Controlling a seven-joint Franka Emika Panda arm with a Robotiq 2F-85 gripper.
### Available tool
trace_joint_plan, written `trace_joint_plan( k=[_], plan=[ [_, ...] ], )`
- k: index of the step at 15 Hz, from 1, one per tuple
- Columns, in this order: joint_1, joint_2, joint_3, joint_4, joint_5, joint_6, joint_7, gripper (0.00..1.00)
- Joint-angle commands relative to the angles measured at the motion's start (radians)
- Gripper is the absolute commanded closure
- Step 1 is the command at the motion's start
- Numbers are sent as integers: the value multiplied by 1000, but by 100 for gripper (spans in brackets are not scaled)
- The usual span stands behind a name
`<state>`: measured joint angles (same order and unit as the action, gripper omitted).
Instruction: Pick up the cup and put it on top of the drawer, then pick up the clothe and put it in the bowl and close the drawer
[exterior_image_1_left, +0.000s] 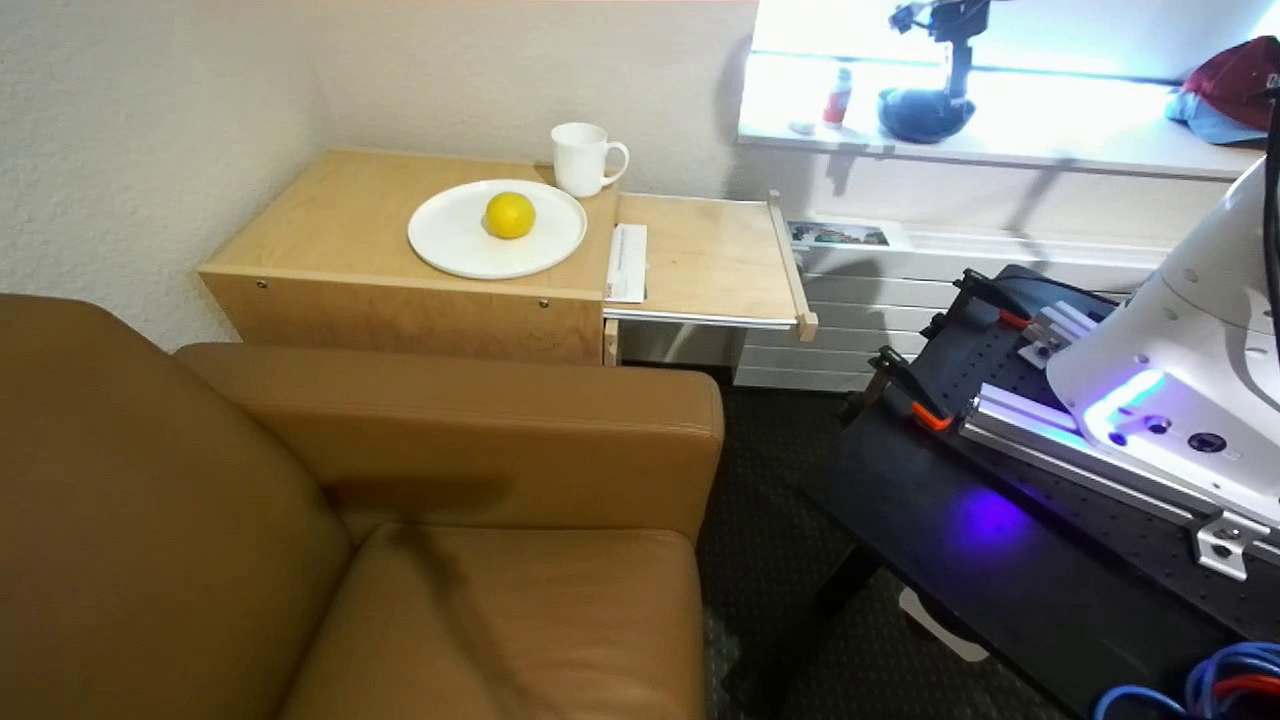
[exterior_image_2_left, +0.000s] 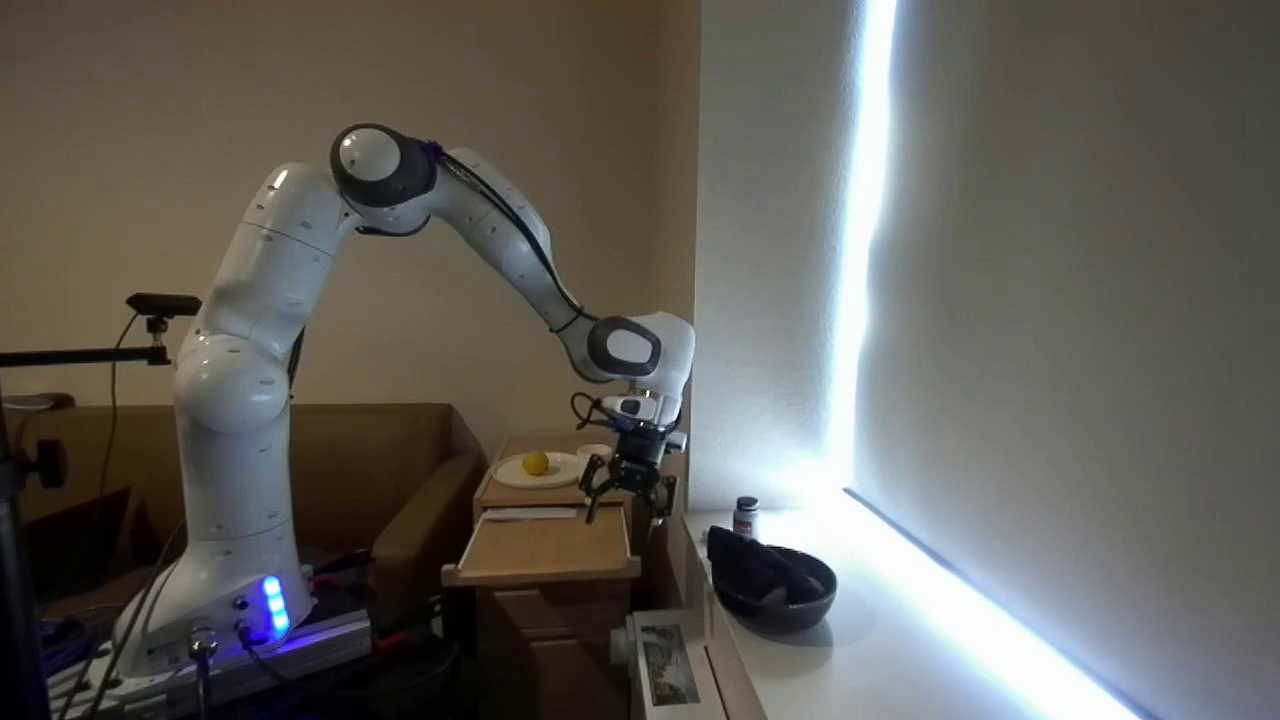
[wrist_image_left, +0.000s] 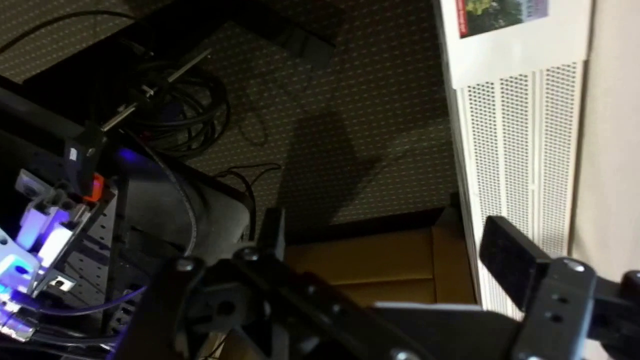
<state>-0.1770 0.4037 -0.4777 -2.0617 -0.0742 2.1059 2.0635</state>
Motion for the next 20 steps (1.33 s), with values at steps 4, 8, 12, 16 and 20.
trace_joint_plan(
  k=[4,8,12,16,20],
  plan=[
    [91,20,40,-308,-5,424,454,0],
    [110,49,45,-320,-4,466,563,0],
    [120,48,33,-342,8,495,574,0],
    [238,160,-16,-302,322,529,540,0],
    [376,302,-62,-248,681,584,538,0]
  ],
)
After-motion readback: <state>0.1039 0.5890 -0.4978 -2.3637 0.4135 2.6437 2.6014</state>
